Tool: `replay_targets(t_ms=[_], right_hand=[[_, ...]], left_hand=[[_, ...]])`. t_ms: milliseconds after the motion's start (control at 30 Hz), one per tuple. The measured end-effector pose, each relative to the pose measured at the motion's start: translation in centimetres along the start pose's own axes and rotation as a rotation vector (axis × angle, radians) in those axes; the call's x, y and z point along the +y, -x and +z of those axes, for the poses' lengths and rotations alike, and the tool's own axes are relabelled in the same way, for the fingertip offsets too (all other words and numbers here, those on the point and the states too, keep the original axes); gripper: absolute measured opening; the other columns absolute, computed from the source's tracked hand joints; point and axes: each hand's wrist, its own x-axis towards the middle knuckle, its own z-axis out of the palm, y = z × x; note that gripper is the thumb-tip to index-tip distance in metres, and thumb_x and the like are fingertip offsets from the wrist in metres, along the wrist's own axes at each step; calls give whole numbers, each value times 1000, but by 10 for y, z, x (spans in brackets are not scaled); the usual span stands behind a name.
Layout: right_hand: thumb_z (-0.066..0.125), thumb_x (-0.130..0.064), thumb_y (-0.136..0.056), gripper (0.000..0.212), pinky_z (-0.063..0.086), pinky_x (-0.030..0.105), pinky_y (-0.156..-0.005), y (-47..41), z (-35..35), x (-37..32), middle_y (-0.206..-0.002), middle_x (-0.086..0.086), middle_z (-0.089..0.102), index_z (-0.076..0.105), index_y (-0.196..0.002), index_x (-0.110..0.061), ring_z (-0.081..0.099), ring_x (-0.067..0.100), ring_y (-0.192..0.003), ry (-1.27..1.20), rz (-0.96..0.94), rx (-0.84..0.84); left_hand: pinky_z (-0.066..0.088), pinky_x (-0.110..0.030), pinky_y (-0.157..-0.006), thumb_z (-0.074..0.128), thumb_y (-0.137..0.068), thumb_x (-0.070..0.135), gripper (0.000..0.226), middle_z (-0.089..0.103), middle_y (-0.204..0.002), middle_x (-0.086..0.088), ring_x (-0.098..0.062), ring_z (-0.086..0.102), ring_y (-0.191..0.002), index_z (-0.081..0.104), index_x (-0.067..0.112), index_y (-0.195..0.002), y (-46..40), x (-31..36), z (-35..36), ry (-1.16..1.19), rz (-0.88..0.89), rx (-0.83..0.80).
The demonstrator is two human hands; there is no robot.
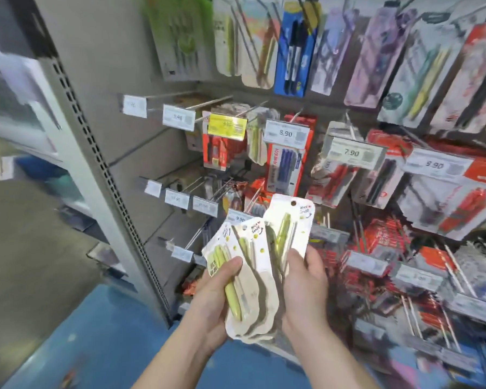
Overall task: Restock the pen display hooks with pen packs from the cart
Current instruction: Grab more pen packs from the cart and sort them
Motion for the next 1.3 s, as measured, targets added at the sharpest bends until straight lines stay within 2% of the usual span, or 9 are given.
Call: replay_targets(t_ms=[133,267,400,600,700,767,967,1100,1300], right_hand=[[55,-18,-98,22,55,46,-87,-32,27,-3,-102,2,77,69,-113,-26,70,25,-91,-9,18,-67],[66,-35,-95,23,56,45,-95,-51,51,-3,-105,-14,77,67,-118,-31,72,16,-101,-46,28,-160],[70,-25,-97,13,57,37,-88,-68,66,-7,-102,-17,78,71,-109,-29,74,8,-96,-15,7,-181],[75,-15,-89,26,53,32,-78,-99,95,-8,-92,-16,77,66,-110,-27,71,9,-91,17,17,-82],[68,-23,-96,21,50,33,-85,-107,113,-10,-110,-16,73,65,-115,-32,66,6,-101,44,-9,-83],[65,-28,-99,24,51,36,-97,-110,125,-9,-118,-16,72,66,-122,-33,65,8,-112,58,-33,-50],[59,-9,-98,25,55,40,-97,-119,154,-16,-106,-10,78,72,-114,-23,72,15,-105,124,-82,23],[61,-25,-101,16,51,36,-101,-124,162,-25,-111,-14,76,73,-111,-30,69,9,-110,148,-134,23],[63,-25,-92,13,52,54,-102,-141,168,-33,-109,5,76,71,-103,-28,69,31,-108,208,-160,-37]], left_hand=[[45,-63,-110,105,-42,29,107,66,-133,-26,-45,63,-124,63,9,-138,-16,27,0,49,61,59],[53,-54,-99,89,-60,27,80,70,-125,-25,-40,71,-110,66,7,-134,-28,46,7,81,67,94],[59,-46,-83,73,-74,28,58,74,-116,-25,-37,76,-90,71,3,-126,-38,63,13,111,47,81],[65,-45,-65,69,-76,28,35,77,-93,-23,-33,77,-71,82,1,-93,-67,101,-1,109,15,16],[65,-44,-61,68,-78,28,31,78,-89,-22,-32,77,-68,83,2,-88,-84,123,-12,96,-10,-44],[65,-44,-59,67,-80,27,31,78,-88,-21,-31,77,-66,84,3,-87,-92,139,-16,86,-48,-94],[62,-42,-54,66,-80,26,37,77,-93,-23,-33,77,-69,80,1,-102,-116,181,-27,25,-137,-185],[63,-43,-57,66,-82,27,39,77,-96,-23,-33,77,-72,78,1,-109,-128,195,-32,13,-177,-192],[63,-44,-55,65,-81,26,37,77,-92,-23,-34,77,-68,81,1,-103,-138,203,-36,29,-163,-202]])
